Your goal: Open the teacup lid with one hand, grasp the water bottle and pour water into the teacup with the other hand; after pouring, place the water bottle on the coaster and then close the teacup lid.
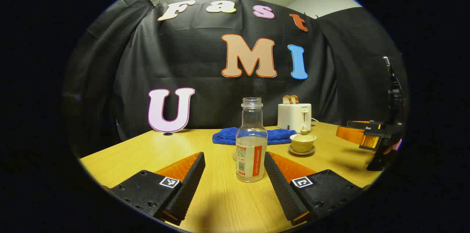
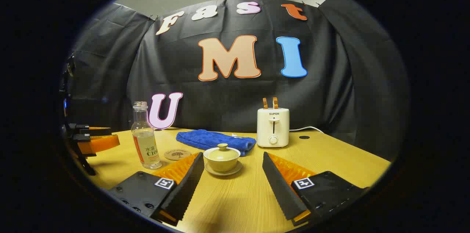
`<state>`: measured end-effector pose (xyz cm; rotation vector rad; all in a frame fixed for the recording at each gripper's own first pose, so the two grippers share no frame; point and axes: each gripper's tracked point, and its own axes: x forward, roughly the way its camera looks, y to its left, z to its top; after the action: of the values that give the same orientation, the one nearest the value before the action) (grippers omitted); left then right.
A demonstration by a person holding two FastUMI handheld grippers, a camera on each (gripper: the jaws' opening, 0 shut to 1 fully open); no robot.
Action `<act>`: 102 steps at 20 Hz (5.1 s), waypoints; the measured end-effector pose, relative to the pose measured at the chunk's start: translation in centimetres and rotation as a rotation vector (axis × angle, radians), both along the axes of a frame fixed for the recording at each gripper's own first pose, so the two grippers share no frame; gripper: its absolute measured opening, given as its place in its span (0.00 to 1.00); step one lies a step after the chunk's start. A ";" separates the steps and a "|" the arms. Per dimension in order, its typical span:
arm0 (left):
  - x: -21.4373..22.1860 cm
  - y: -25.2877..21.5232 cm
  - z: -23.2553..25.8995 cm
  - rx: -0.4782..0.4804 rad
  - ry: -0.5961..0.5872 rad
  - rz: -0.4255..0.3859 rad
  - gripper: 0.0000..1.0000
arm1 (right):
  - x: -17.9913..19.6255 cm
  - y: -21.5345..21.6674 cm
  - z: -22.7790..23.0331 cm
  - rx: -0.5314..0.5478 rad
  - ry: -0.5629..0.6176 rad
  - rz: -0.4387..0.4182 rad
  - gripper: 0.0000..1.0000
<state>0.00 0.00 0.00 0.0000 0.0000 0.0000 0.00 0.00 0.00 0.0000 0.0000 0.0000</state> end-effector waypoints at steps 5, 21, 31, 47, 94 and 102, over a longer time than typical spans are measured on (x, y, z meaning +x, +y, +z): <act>0.0 0.0 0.0 0.000 0.000 0.000 0.94 | 0.0 0.0 0.1 -0.001 -0.001 0.000 1.00; 0.0 0.2 0.0 0.002 -0.002 0.011 0.94 | 0.0 -0.1 0.1 0.000 -0.001 0.000 0.99; -0.1 0.1 0.0 0.002 -0.004 0.011 0.93 | 0.0 0.2 0.0 0.000 -0.001 0.013 1.00; 0.0 0.1 -0.2 -0.002 -0.001 0.011 0.94 | 5.2 2.1 -0.7 0.004 0.030 0.093 1.00; 1.0 -0.7 -0.3 0.000 0.002 -0.033 0.94 | 8.0 1.6 -0.5 0.000 0.023 0.075 0.30; 4.1 -1.8 -0.5 -0.001 0.019 -0.078 0.94 | 4.5 -0.2 -0.1 0.000 0.007 0.019 0.30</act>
<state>4.06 -1.79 -0.53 -0.0013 0.0188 -0.0779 4.54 -0.22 -0.07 0.0000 0.0073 0.0193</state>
